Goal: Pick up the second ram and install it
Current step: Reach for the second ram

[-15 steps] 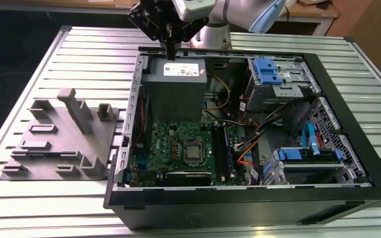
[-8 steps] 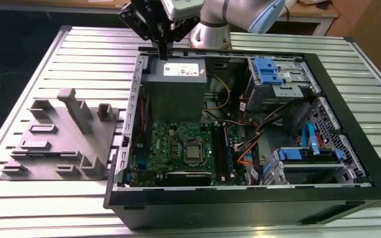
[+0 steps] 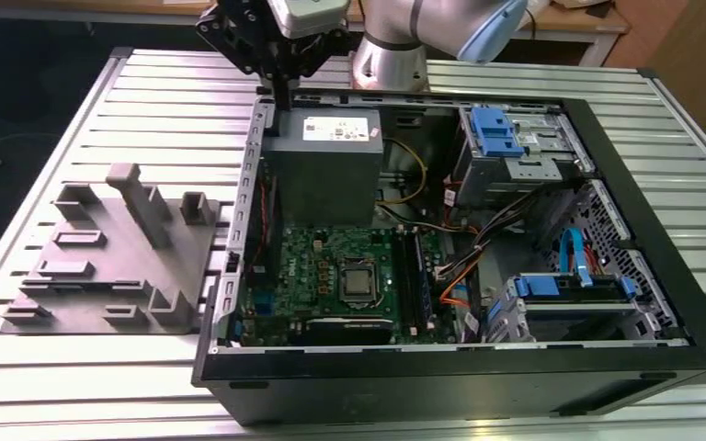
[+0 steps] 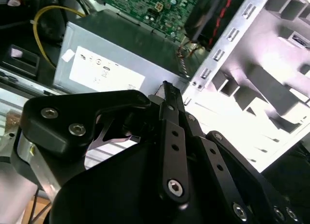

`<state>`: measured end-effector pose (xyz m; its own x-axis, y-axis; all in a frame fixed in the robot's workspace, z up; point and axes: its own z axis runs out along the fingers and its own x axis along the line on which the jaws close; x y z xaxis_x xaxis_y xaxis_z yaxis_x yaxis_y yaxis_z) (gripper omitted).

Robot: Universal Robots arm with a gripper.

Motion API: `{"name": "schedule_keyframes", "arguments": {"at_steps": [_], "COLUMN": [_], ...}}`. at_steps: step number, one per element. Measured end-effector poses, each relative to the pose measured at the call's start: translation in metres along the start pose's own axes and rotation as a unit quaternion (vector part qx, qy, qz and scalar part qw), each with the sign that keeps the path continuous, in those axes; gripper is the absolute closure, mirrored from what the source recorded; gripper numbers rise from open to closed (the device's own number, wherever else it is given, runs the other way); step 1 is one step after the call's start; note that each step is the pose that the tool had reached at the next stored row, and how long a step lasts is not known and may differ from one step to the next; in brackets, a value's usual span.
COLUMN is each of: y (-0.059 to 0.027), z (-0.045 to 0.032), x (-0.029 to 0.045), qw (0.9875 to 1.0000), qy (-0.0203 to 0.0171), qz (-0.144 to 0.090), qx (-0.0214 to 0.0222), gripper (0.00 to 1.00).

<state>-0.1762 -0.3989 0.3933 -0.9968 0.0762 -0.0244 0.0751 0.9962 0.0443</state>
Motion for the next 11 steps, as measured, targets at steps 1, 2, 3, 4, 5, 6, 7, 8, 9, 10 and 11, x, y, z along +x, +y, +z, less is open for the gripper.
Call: {"name": "schedule_keyframes", "arguments": {"at_steps": [1,2,3,4,5,6,7,8,9,10,11], "y": [-0.0002,-0.0004,-0.0006,-0.0008,-0.0009,-0.0011,-0.0013,-0.0016,-0.0018,-0.002,-0.0022], "z": [-0.0001,-0.0001,-0.0002,-0.0002,-0.0003,-0.0003,-0.0004,-0.0004,-0.0005,-0.0006,-0.0006], "x": [0.0024,0.0048,0.0076,0.0102,0.0127,0.0151,0.0178,0.0207,0.0235,0.0265,0.0292], "qw": [1.0,1.0,1.0,1.0,1.0,1.0,1.0,1.0,1.0,1.0,1.0], "qy": [0.0,0.0,0.0,0.0,0.0,-0.0001,0.0,-0.0001,0.0,0.0,0.0], "qz": [0.0,0.0,0.0,0.0,0.0,0.0,0.0,0.0,0.0,0.0,0.0], "qx": [0.0,0.0,0.0,0.0,0.0,-0.0001,0.0,-0.0001,-0.0001,0.0,0.0], "gripper": [0.93,0.93,0.93,0.93,0.93,0.93,0.93,0.93,0.93,0.93,0.93]}}
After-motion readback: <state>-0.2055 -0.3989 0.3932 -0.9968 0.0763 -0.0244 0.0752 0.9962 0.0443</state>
